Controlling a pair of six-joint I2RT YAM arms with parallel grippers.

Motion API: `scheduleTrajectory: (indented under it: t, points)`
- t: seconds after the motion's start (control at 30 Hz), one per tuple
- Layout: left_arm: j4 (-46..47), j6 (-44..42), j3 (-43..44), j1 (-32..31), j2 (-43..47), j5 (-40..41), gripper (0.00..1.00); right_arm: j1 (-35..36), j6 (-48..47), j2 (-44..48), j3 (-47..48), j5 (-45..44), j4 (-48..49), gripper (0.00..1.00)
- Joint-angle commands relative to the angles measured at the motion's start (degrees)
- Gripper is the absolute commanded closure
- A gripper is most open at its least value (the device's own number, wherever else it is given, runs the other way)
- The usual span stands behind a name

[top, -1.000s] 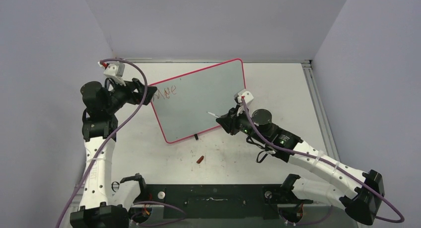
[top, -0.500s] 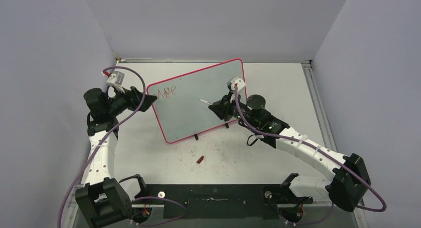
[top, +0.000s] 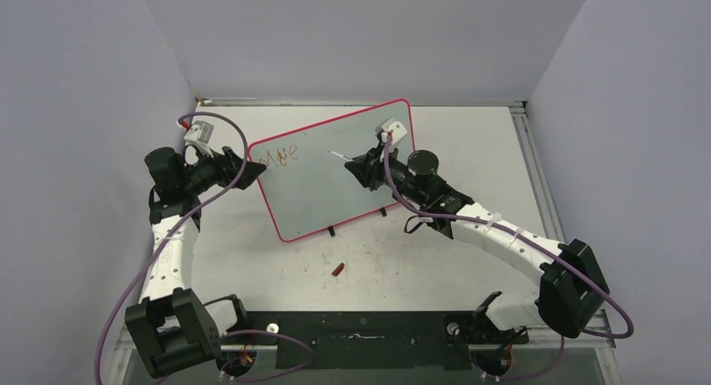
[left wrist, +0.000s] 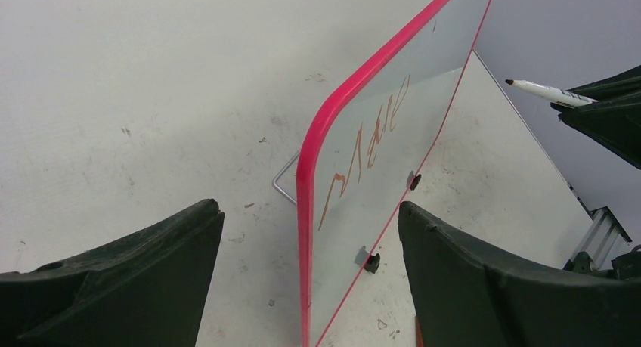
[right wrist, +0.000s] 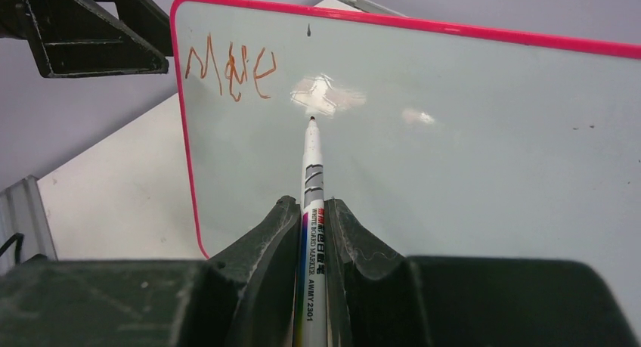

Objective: Write a sentence on the whiteboard

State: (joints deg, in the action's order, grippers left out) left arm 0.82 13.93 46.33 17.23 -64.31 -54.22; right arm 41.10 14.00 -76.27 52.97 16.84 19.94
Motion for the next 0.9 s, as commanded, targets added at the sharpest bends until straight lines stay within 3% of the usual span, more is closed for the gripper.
scheduleTrajectory:
  t: [0.0,0.3,0.8,0.87]
  points:
    - [-0.32,-1.46,1.02,-0.84,-1.05,0.49,0.17,3.85,-5.81,-1.33,4.34,-8.3,3.19,0.95]
    - [-2.31,-1.48,1.61,-2.12,-3.53,1.69,0.3,7.69,-9.43,-6.34,7.38,-15.1,4.89,0.95]
    - [-6.31,-7.49,1.67,-3.35,-5.14,2.38,1.0,13.15,-13.56,-10.38,11.32,-24.22,3.13,0.95]
    - [-6.55,-8.18,1.36,-3.35,-5.21,2.08,1.0,13.45,-13.56,-10.58,11.42,-24.44,3.02,0.95]
